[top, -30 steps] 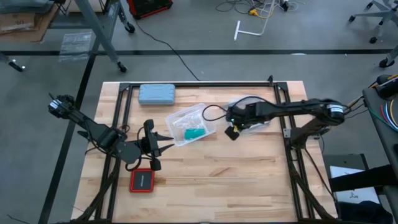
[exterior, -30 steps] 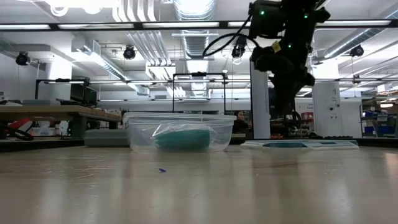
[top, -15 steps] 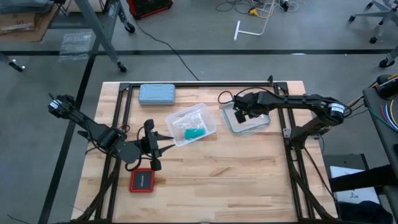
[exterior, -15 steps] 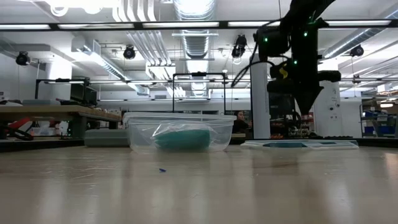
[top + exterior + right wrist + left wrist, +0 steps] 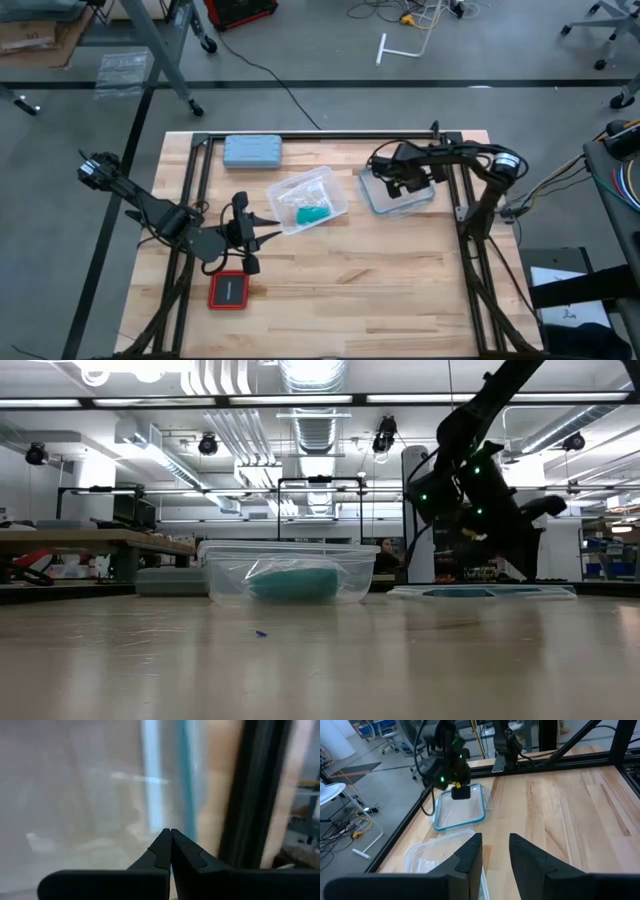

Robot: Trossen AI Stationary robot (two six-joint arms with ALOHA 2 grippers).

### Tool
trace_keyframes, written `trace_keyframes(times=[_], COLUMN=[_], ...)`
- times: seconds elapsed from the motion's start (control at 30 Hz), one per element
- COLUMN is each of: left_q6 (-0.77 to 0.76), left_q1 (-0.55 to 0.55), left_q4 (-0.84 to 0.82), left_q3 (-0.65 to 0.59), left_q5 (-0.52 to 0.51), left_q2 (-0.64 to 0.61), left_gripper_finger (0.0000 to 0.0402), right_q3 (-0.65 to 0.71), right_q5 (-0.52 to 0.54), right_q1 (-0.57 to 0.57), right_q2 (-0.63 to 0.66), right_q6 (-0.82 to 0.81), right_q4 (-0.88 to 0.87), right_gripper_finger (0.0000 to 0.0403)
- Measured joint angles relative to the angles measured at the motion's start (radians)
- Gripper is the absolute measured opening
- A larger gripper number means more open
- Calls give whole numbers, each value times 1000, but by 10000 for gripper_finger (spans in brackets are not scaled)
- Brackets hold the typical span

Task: Roll bandage
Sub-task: Close the transparent food container

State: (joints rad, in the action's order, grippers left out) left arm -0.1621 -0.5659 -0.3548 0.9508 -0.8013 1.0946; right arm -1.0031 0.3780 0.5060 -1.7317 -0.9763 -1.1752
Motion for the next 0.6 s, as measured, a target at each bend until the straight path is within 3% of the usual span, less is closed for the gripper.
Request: trace_keyframes(times=[0.17, 0.37, 0.6], left_q6=[0, 0, 0], left_q1=[0, 0, 0], left_q4=[-1, -1, -5], left_q3=[0, 0, 0], left_q5=[0, 0, 0], left_q2=[0, 0, 0], left_gripper_finger=[79, 80, 93], right_q3=[1, -5, -3], right_q5=[-128, -202, -373], right_q1=[-41, -122, -264], right_q2=[-62, -92, -41], right_q6=[57, 76, 31], right_q4=[88, 156, 164], right_gripper_finger=[0, 0, 0])
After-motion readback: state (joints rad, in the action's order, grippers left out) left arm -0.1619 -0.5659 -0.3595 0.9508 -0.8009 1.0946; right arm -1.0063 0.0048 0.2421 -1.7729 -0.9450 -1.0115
